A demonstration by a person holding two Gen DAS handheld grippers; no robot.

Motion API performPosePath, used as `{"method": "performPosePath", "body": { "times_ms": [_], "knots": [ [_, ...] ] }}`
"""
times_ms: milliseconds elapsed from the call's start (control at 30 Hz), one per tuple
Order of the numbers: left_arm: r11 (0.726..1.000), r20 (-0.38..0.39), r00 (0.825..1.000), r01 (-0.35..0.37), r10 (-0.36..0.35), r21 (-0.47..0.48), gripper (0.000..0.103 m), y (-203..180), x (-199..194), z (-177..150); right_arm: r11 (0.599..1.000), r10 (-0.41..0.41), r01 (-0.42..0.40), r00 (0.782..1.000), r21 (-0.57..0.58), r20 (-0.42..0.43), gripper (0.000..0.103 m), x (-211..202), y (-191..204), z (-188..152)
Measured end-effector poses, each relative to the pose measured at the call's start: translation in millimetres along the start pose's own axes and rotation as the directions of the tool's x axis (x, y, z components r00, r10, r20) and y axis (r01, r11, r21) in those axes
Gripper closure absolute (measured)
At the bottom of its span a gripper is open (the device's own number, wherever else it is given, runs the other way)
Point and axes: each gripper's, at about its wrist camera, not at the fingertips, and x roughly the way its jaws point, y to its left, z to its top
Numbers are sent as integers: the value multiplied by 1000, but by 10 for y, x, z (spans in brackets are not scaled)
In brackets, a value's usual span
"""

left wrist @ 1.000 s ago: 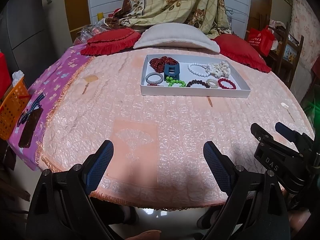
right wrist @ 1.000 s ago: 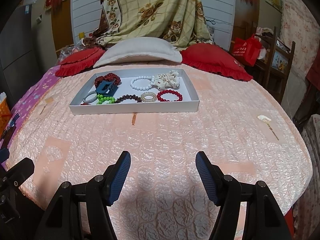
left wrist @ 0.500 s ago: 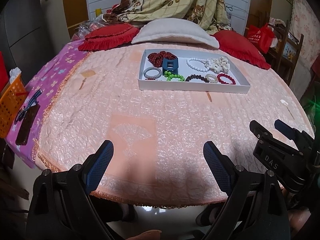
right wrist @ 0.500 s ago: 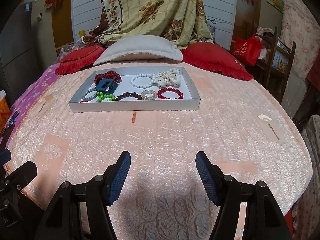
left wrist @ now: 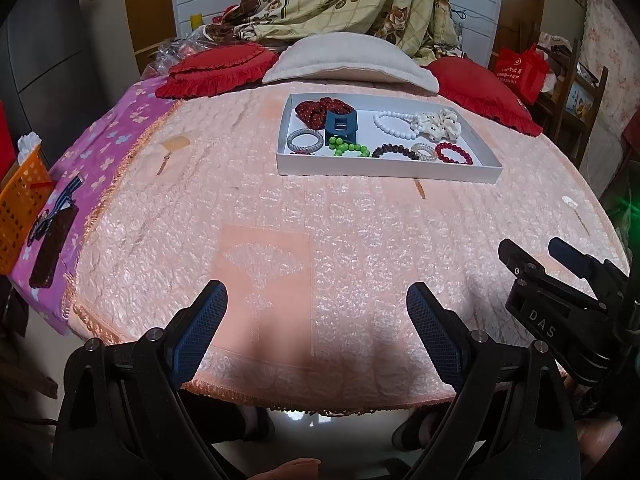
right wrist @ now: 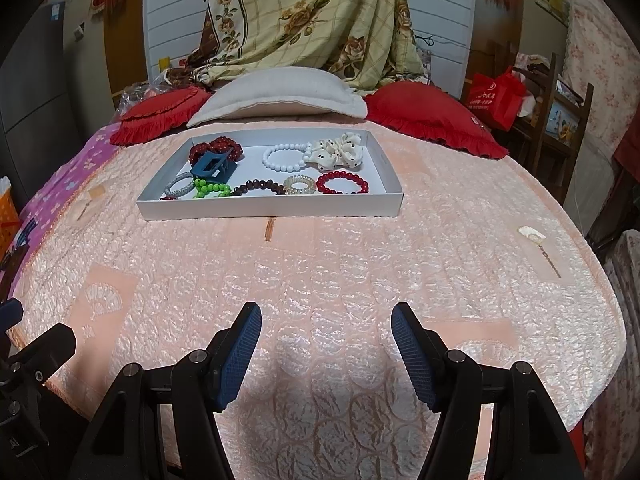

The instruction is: Organize jewelry

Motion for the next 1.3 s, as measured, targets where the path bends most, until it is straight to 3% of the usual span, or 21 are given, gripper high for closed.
{"method": "performPosePath", "body": {
  "times_ms": [1300],
  "knots": [
    [1000, -32, 999, -13, 13, 7, 12, 1, 162, -65, 1000, 7, -8, 1000, -11, -21, 38, 114, 4, -70]
  ]
}}
